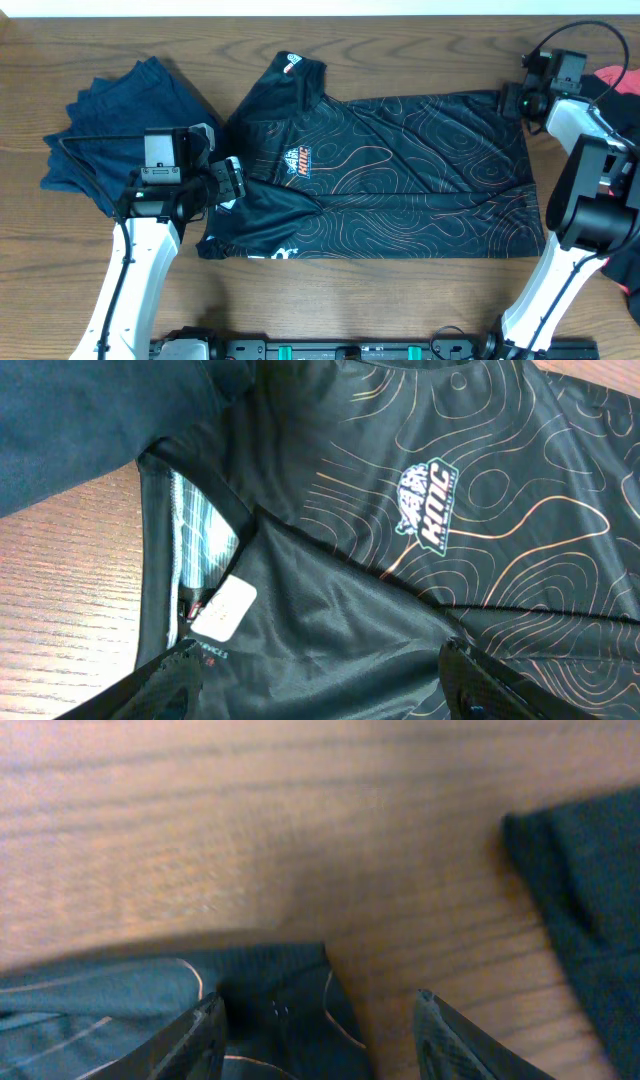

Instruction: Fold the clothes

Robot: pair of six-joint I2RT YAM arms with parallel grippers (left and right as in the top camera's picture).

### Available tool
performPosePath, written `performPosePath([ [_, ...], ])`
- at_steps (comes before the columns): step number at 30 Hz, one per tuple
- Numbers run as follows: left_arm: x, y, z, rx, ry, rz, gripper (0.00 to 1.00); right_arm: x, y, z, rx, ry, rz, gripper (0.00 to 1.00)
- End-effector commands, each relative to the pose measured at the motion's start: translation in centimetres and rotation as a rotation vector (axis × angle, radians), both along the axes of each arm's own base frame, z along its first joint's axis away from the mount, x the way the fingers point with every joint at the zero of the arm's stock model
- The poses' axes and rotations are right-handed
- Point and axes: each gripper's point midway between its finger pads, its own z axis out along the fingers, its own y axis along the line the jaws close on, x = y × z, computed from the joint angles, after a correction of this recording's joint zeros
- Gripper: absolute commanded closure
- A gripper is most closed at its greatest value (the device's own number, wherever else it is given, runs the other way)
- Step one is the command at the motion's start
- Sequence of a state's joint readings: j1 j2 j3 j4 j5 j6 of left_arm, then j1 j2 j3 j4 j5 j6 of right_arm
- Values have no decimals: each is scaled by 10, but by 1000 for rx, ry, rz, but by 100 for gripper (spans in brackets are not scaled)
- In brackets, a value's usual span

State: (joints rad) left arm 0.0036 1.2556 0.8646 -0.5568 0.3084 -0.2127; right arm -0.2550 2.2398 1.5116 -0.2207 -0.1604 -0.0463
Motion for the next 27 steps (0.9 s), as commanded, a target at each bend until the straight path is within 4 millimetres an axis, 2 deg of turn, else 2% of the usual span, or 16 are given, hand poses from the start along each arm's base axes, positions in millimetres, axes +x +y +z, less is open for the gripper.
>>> performPosePath([
  [1, 6, -1, 7, 0, -20, -6, 23, 2, 9, -13, 3, 18, 26, 43],
  [3, 6, -1, 7, 0, -19, -5, 23, 1, 11, -16, 4, 24, 30, 46],
  [4, 6, -1, 7, 0, -19, -5, 23, 1, 12, -17, 4, 26, 32, 52],
  [8, 6, -1, 7, 0, -20, -5, 23, 1, 11, -16, 12, 26, 12, 85],
  [10, 6, -1, 8, 0, -23, -5, 23, 1, 11, -17, 13, 27, 12, 98],
  [19, 8, -1, 9, 0, -31, -5, 24, 1, 9, -13, 22, 27, -16, 99],
  [23, 8, -1, 9, 0, -31, -6, 26, -1, -8, 0, -25, 24, -126, 99],
  [25, 8, -1, 9, 0, -31, -5, 26, 0, -10, 9, -35, 9, -131, 98],
  [27, 9, -1, 9, 0, -34, -5, 26, 2, -8, 14, -31, -3, -126, 64],
])
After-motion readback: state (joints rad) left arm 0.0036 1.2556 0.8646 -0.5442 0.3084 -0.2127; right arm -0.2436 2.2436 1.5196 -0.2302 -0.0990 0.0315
